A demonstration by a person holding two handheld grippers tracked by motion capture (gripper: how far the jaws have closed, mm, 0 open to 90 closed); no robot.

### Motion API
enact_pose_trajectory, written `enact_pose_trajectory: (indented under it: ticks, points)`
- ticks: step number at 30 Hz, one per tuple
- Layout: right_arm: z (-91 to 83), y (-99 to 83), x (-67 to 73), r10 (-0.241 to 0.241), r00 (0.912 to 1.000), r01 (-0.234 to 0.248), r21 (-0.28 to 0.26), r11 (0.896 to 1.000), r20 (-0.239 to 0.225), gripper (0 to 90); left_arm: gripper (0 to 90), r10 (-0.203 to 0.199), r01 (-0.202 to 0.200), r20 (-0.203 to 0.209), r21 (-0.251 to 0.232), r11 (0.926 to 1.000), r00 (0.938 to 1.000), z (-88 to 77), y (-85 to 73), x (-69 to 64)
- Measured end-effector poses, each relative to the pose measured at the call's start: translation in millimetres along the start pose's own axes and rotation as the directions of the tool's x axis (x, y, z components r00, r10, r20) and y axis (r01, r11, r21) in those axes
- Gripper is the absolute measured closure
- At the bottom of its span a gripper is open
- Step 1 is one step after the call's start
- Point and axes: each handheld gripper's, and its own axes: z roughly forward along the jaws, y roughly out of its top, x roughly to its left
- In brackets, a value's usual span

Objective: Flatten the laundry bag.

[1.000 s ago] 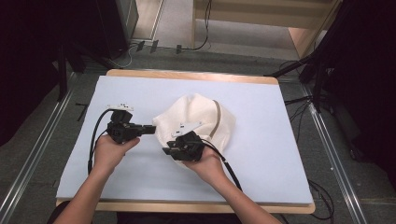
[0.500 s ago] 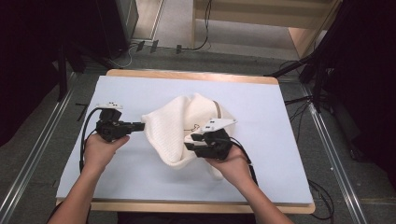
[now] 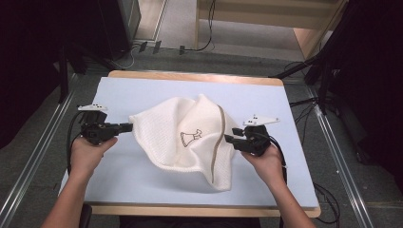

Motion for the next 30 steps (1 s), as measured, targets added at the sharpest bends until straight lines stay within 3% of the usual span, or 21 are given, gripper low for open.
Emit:
enact_pose_trajectory:
  ticks: [6, 14, 18, 26, 30]
  points:
    - [9.9, -5.2, -16.7, 0.034, 0.9983, -0.035, 0.017, 0.999, 0.046, 47.0, 90.0, -0.009, 0.009, -0.007, -0.007, 0.9999, 0.9999, -3.8, -4.1, 9.5]
    - [28.7, -6.2, -22.6, 0.038, 0.9987, -0.039, 0.028, 0.999, 0.034, 35.5, 89.9, -0.047, 0.046, -0.023, -0.020, 0.9987, 0.9986, -11.3, -10.5, 24.3]
    - [42.6, -7.4, -23.6, 0.022, 0.9994, -0.024, 0.073, 0.997, 0.025, 37.1, 89.9, -0.068, 0.067, -0.037, -0.025, 0.9974, 0.9970, -14.8, -14.8, 30.0]
    - [71.6, -12.8, -23.9, 0.040, 0.9989, -0.042, 0.117, 0.992, 0.022, 44.2, 90.0, -0.105, 0.105, -0.059, -0.004, 0.9945, 0.9927, -16.4, -23.7, 40.7]
    - [83.2, -16.5, -19.7, -0.029, 0.9982, 0.021, 0.144, 0.989, 0.052, 51.4, 90.0, -0.108, 0.108, -0.067, 0.002, 0.9942, 0.9920, -17.0, -26.9, 41.9]
